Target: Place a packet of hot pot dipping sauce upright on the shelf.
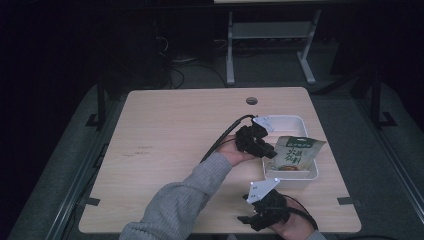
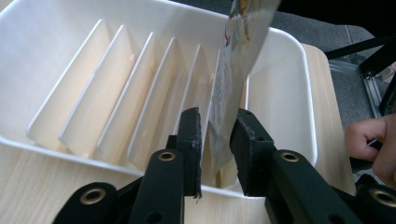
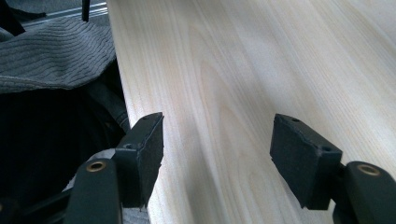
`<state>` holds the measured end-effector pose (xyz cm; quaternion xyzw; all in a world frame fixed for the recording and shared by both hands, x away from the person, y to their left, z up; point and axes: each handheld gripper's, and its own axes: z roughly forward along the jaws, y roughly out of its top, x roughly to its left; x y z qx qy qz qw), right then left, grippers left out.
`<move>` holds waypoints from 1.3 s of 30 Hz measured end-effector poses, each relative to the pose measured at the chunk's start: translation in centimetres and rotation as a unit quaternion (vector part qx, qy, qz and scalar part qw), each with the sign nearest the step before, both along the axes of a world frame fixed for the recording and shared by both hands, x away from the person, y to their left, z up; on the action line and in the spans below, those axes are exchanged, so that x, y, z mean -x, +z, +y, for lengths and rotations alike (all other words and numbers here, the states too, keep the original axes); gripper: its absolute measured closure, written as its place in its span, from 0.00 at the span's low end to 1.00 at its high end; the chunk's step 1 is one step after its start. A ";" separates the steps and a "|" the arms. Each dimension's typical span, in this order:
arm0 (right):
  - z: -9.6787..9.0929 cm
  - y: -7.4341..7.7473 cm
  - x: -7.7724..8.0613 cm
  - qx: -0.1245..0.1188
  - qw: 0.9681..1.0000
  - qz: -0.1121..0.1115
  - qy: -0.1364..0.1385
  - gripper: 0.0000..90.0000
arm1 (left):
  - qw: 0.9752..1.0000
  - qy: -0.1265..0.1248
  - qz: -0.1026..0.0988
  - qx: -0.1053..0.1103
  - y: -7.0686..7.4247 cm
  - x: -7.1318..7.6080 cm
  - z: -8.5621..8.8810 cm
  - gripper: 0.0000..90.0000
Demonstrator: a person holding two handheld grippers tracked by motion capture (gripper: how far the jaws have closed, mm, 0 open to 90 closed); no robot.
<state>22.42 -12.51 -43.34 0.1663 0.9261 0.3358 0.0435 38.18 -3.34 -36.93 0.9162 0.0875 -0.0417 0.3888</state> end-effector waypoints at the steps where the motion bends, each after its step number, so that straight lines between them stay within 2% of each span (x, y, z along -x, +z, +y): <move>1: 0.0 0.0 0.0 0.000 1.000 0.000 0.000 0.38 | 1.000 0.002 -0.001 0.000 0.1 0.1 0.3 0.79; 14: -0.1 0.0 -0.2 -0.002 1.000 0.000 -0.006 0.38 | 0.999 0.027 -0.014 -0.010 0.6 0.8 3.5 0.73; 23: -0.2 0.0 -0.2 -0.002 1.000 -0.001 -0.011 0.38 | 0.998 0.048 -0.020 -0.019 0.5 1.9 6.4 0.70; 34: -0.4 -0.1 -0.3 -0.001 1.000 -0.001 -0.017 0.38 | 0.997 0.077 -0.017 -0.024 -0.8 3.9 10.5 0.66; 39: -0.3 -0.1 -0.3 0.003 1.000 -0.004 -0.019 0.38 | 0.995 0.095 -0.013 -0.025 -1.7 5.4 12.6 0.61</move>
